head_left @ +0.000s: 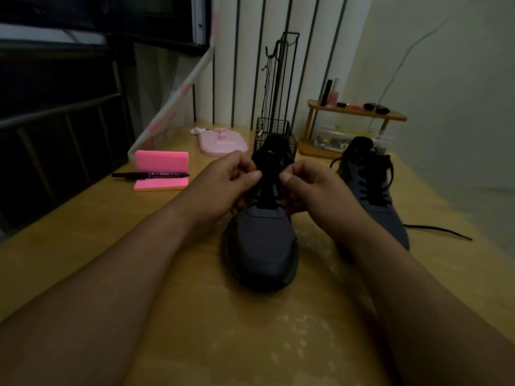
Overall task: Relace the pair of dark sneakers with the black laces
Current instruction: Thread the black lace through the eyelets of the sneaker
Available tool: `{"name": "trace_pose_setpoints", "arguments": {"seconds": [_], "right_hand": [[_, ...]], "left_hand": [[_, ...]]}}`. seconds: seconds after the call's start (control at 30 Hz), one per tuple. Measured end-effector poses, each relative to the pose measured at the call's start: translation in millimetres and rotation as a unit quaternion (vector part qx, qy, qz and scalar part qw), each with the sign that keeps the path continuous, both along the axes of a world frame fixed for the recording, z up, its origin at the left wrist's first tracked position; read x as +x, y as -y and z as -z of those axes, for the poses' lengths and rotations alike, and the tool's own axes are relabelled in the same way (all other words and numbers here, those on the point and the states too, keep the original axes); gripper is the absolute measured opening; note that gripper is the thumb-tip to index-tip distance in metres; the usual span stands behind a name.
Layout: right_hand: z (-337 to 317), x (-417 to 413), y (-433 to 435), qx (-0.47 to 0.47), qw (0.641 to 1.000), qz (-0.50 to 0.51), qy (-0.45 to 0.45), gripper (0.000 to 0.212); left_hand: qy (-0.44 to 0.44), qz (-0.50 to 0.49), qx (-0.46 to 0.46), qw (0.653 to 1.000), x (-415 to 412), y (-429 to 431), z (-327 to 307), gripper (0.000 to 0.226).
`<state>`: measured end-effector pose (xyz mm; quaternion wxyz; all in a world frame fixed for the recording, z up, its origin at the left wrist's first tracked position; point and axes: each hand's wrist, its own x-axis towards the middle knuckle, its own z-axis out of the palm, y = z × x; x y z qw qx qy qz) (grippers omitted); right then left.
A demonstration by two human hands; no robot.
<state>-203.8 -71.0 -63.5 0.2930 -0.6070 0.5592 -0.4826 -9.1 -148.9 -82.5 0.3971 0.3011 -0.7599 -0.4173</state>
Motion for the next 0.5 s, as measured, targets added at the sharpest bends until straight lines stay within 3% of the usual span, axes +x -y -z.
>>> {"name": "trace_pose_setpoints", "arguments": {"seconds": [0.33,0.43,0.5], "right_hand": [[3.6,1.8,4.5,0.018,0.998,-0.017,0.051,0.012],[2.1,2.6,3.7,0.013,1.000,-0.004,0.018,0.013],[1.9,2.4,3.8,-0.017,0.998,0.027,-0.063,0.013]], "left_hand": [[-0.029,0.013,-0.012,0.999,-0.3,3.6,2.4,0.005],[-0.025,0.016,-0.012,0.999,-0.5,4.6,2.2,0.007],[-0.021,0.016,-0.014,1.000,-0.9,5.0,2.2,0.008]]}}
